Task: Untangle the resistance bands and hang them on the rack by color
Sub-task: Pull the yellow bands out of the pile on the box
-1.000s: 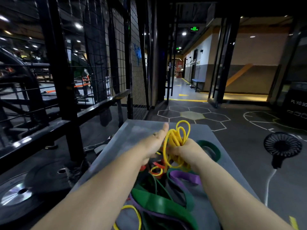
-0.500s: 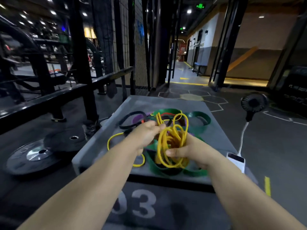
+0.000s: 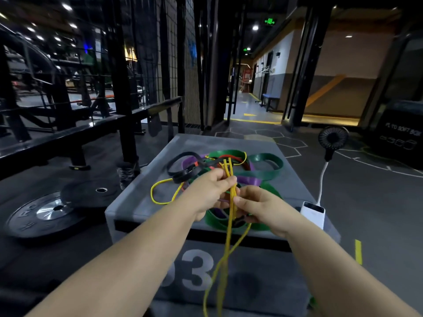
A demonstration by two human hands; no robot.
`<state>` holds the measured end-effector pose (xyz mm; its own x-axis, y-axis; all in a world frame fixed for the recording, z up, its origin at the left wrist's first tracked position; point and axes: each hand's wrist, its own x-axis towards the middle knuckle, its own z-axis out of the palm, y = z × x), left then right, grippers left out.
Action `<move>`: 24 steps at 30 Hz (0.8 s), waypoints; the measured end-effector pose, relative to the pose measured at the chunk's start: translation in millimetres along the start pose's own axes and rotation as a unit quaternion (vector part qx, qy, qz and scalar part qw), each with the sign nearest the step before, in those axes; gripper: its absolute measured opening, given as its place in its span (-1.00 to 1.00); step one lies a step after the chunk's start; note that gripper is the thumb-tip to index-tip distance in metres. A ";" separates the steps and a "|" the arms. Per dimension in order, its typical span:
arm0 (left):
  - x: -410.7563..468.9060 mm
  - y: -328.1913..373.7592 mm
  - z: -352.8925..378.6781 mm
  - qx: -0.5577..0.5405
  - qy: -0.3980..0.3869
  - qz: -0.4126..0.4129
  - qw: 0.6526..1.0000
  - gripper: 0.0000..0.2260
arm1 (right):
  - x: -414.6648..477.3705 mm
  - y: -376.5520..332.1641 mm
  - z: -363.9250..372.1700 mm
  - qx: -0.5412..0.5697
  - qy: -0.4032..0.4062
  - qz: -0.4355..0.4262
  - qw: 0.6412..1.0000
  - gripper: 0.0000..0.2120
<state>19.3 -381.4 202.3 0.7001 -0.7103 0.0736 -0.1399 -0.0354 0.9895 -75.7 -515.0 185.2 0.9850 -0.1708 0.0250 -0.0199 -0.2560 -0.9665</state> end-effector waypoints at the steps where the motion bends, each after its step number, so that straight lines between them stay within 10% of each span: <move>1: 2.1 -3.6 0.2 -0.004 0.003 0.003 1.000 -0.90 | 3.1 3.3 1.8 0.009 0.010 0.003 1.000 -0.94; 15: 33.4 -21.5 -9.4 -0.084 0.076 -0.050 0.992 -0.79 | 46.6 45.7 3.5 -0.045 -0.017 0.061 0.997 -0.55; 24: 63.4 -64.1 -14.2 -0.100 0.129 -0.095 0.982 -0.79 | 76.0 58.3 -11.5 -0.214 0.055 0.045 0.974 -0.68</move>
<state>82.6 -414.2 145.3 0.8576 -0.5021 -0.1110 0.1321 0.0064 0.9912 -4.0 -553.8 133.7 0.9523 -0.3051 -0.0048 -0.1978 -0.6051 -0.7712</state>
